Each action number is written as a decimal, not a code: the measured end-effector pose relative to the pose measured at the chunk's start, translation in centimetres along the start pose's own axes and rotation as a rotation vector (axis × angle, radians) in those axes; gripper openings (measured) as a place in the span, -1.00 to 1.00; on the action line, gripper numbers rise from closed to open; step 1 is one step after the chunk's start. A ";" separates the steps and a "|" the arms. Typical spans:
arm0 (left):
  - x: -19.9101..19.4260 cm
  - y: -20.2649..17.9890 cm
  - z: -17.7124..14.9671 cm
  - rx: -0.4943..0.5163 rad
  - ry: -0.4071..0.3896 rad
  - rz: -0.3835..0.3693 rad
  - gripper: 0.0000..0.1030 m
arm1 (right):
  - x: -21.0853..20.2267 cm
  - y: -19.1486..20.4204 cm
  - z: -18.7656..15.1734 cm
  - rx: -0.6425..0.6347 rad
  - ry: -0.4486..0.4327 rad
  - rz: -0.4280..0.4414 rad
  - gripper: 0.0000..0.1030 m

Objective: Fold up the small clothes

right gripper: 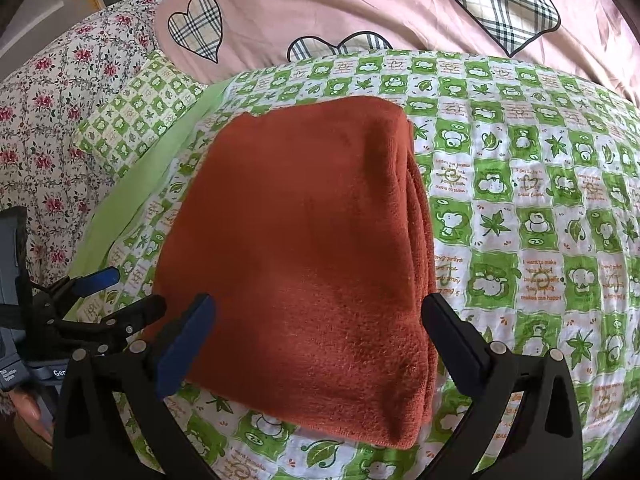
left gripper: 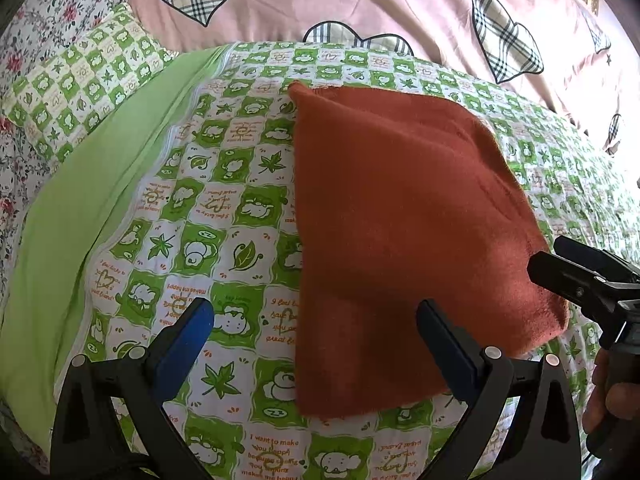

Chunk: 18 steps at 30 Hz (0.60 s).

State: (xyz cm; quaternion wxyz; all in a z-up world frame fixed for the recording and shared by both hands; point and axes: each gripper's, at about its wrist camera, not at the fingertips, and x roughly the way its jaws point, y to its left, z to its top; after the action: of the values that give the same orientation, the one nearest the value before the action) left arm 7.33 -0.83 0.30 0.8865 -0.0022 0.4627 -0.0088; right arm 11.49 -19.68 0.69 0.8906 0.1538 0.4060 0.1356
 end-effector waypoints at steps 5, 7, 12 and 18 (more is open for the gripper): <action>0.0 -0.1 -0.1 0.005 -0.002 0.002 0.97 | 0.0 0.0 0.0 0.000 -0.001 0.000 0.99; 0.0 -0.1 -0.1 0.005 -0.002 0.002 0.97 | 0.0 0.0 0.0 -0.001 -0.001 0.000 0.99; 0.0 -0.2 -0.1 0.006 -0.002 0.001 0.97 | 0.0 0.2 0.1 -0.001 0.000 0.002 0.99; -0.1 -0.1 -0.1 0.003 -0.001 0.002 0.97 | 0.0 0.1 0.0 -0.001 -0.002 0.001 0.99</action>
State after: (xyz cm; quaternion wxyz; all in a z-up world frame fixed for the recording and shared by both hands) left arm 7.25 -0.96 0.33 0.8868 -0.0007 0.4621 -0.0086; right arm 11.47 -19.57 0.79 0.8910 0.1537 0.4050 0.1360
